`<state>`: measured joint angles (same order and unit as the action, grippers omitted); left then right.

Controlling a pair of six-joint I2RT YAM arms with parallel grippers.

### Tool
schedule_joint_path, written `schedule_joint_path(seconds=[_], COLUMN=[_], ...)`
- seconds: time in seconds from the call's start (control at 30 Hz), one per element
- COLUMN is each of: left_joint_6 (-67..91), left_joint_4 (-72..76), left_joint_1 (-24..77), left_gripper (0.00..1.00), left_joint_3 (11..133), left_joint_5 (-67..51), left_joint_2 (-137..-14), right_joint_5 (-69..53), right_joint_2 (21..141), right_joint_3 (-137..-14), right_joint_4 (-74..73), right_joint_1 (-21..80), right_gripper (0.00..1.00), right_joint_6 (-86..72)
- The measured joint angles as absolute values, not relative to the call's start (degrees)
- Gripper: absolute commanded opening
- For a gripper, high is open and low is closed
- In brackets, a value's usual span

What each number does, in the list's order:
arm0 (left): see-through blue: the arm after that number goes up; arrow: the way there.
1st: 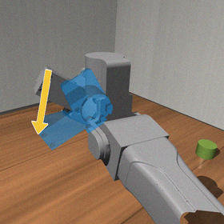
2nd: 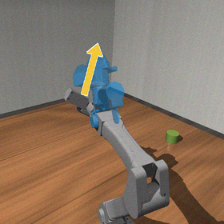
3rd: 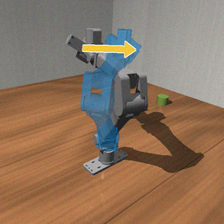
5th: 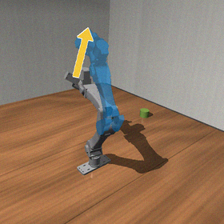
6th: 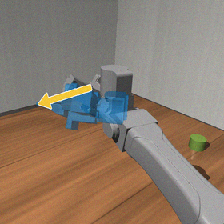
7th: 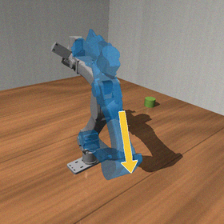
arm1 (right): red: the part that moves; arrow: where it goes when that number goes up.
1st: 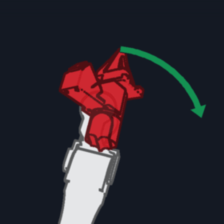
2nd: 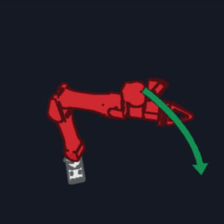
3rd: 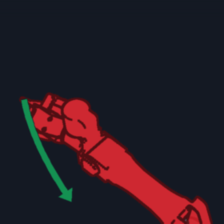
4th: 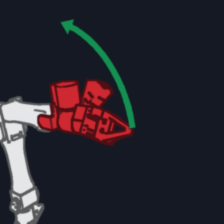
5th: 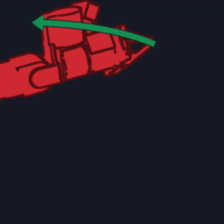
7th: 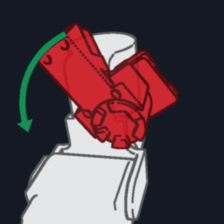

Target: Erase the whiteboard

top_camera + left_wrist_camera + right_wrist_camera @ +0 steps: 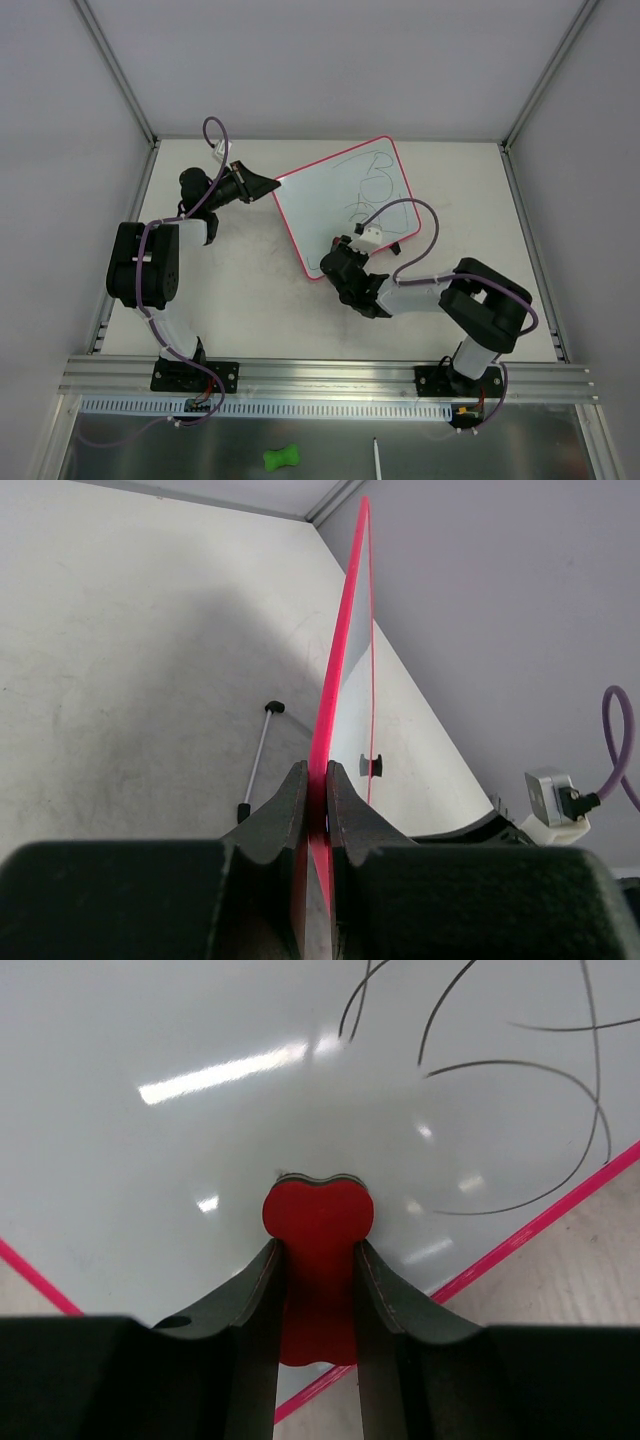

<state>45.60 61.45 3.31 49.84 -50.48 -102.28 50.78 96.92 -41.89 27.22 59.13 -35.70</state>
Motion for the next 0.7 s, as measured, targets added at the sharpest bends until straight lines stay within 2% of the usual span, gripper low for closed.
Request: schedule_joint_path(seconds=[0.47,0.7], left_joint_6=[44.64,44.23], left_joint_4=[60.05,60.05], left_joint_1=[3.31,3.31], left_gripper=[0.0,0.0], left_joint_3=[50.57,50.65], left_joint_5=[-50.35,-50.33], left_joint_2=[-102.28,-102.28], right_joint_5=[50.0,49.36], right_joint_2=[103.53,104.71], right_joint_3=[-47.22,-49.63], right_joint_4=[28.86,27.44], right_joint_1=[68.95,69.63], right_gripper=[0.0,0.0], right_joint_6=[-31.11,-25.61])
